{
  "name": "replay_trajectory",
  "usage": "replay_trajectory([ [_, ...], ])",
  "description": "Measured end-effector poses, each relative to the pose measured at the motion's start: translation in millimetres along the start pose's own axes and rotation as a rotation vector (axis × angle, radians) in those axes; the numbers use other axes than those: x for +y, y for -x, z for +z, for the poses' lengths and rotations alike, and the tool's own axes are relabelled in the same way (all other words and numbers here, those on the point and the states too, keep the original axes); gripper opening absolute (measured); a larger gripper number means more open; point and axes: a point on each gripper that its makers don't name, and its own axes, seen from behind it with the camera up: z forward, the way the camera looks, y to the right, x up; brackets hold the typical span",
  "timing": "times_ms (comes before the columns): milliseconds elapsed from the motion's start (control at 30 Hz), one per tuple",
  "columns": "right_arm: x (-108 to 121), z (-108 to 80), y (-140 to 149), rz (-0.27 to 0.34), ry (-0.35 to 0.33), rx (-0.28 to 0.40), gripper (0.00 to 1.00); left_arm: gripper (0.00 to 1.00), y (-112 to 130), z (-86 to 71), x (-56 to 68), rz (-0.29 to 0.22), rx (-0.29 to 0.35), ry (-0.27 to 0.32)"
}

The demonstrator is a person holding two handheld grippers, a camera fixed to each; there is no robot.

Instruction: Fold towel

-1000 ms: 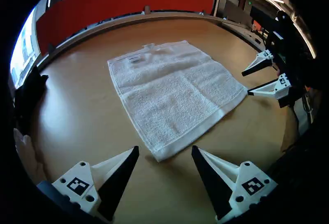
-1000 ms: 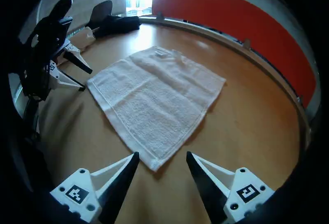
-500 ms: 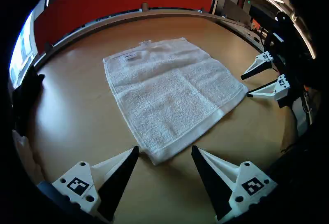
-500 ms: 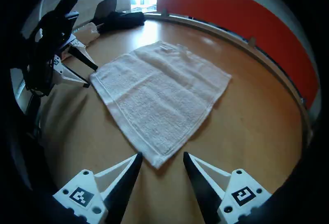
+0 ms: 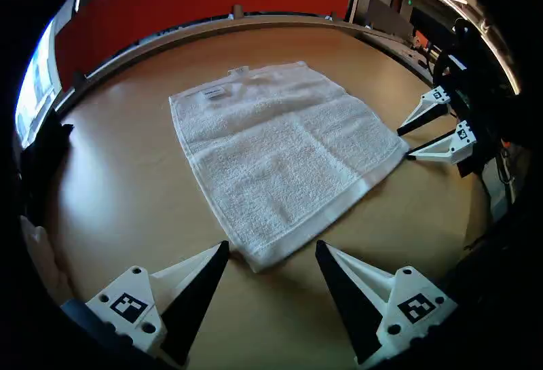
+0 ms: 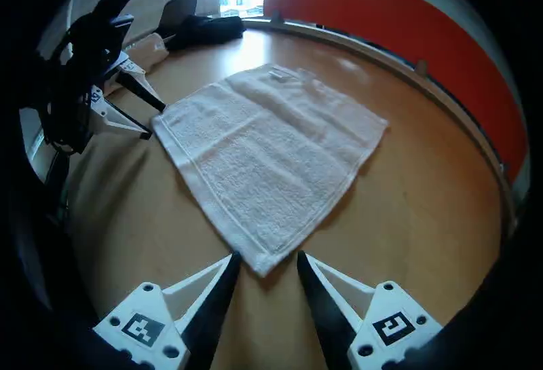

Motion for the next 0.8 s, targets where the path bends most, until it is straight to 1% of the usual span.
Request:
replay_trajectory([
  [200,-4,-0.6,-1,-0.008,-0.009,0.000,0.50,0.89,1,1.3,-2.4,0.009,-0.005,-0.015],
  [400,-6,-0.9,-2,-0.008,-0.011,0.001,0.42,0.74,1,2.7,-8.2,0.005,-0.009,-0.041],
  [467,-6,-0.4,-2,-0.007,-0.010,0.002,0.39,0.65,1,2.9,-9.6,0.002,-0.012,-0.050],
  [533,-6,0.5,-2,-0.004,-0.009,0.001,0.35,0.51,1,2.0,-12.2,0.000,-0.013,-0.062],
  [733,-7,2.9,-3,0.001,-0.005,0.001,0.24,0.26,2,2.1,-14.3,-0.005,-0.017,-0.081],
  [800,-7,3.2,-4,0.002,-0.004,0.001,0.21,0.21,2,2.4,-13.7,-0.006,-0.017,-0.086],
])
